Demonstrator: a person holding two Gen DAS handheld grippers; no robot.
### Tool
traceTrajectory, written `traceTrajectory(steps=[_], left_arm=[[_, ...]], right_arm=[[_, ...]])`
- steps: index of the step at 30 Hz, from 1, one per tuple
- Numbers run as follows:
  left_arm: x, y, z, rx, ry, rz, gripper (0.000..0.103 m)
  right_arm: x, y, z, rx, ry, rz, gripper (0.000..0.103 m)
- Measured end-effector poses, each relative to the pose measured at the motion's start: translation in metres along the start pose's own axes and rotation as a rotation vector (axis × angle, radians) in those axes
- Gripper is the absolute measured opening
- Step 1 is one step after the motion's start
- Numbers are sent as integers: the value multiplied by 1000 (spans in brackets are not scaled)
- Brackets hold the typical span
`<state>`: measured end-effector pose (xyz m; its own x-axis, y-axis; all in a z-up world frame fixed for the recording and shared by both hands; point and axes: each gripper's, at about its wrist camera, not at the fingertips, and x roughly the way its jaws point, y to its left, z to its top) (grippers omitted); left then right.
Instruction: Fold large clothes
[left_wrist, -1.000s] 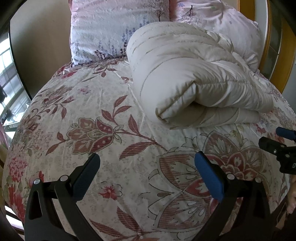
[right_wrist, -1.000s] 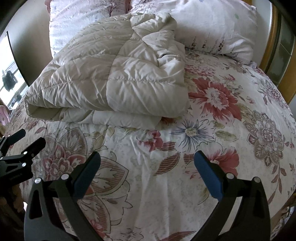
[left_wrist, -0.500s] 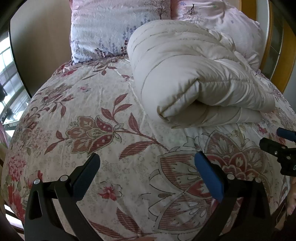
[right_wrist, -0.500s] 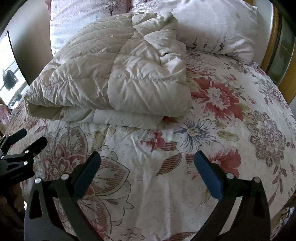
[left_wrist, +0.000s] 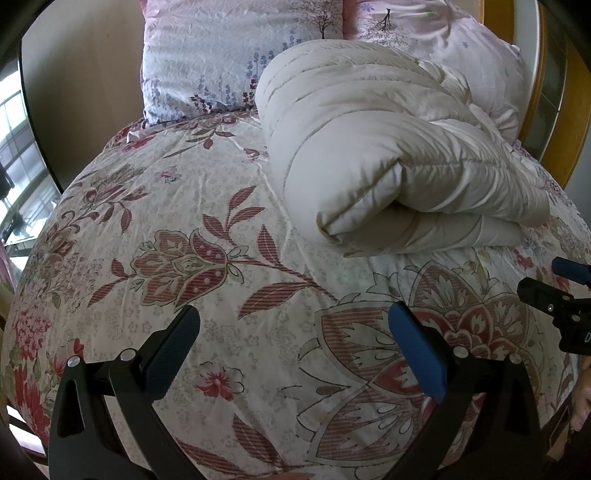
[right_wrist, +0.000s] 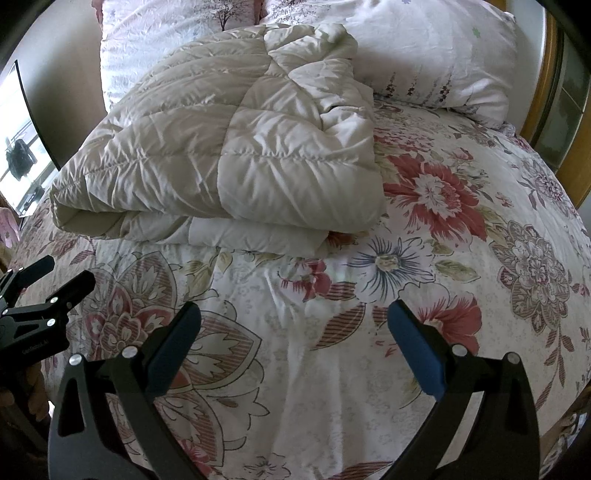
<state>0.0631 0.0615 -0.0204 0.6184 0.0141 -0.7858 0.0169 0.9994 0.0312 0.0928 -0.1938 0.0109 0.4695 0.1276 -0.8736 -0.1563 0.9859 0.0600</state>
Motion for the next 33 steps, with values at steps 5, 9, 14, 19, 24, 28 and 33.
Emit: traceTrajectory(steps=[5, 9, 14, 19, 24, 28, 33], left_arm=[[0, 0, 0, 0, 0, 0, 102], [0, 0, 0, 0, 0, 0, 102], [0, 0, 0, 0, 0, 0, 102], [1, 1, 0, 0, 1, -1, 102], [1, 1, -1, 0, 1, -1, 102], [1, 0, -1, 3, -4, 2, 102], [2, 0, -1, 4, -6, 0, 102]], right_arm=[[0, 0, 0, 1, 0, 0, 101], [1, 0, 0, 1, 0, 0, 101], [1, 0, 0, 1, 1, 0, 101], [1, 1, 0, 2, 1, 1, 101], [1, 1, 0, 3, 2, 0, 101], [2, 3, 0, 1, 2, 1, 101], [1, 6, -1, 0, 3, 1, 101]])
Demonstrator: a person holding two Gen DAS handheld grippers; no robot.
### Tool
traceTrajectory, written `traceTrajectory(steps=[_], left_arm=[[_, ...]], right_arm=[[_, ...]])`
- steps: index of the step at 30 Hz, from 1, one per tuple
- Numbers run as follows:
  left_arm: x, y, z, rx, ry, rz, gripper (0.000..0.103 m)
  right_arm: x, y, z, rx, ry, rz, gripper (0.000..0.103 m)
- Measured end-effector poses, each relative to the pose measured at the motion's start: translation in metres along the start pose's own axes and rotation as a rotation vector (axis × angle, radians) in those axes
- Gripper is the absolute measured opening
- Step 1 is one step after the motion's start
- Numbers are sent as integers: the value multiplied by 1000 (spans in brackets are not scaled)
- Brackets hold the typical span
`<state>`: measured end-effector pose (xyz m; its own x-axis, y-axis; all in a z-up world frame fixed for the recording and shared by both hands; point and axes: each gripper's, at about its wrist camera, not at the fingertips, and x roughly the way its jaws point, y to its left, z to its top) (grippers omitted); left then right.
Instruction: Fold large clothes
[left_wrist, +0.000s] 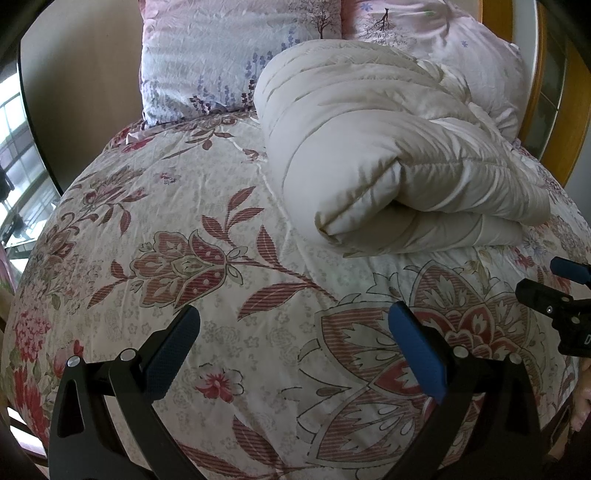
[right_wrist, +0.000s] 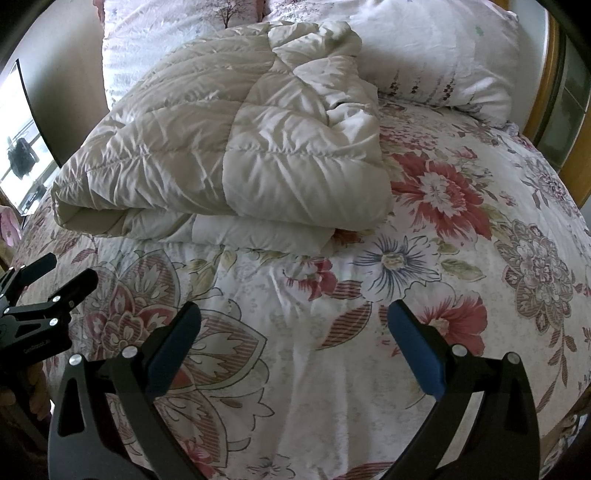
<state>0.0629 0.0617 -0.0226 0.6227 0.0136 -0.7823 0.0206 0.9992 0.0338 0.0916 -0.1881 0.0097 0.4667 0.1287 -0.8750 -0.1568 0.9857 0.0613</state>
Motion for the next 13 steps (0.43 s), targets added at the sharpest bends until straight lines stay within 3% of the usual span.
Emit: traceTrajectory(steps=[13], left_arm=[[4, 0, 0, -4, 14, -3, 102]], right_arm=[[0, 0, 1, 1, 1, 0, 101]])
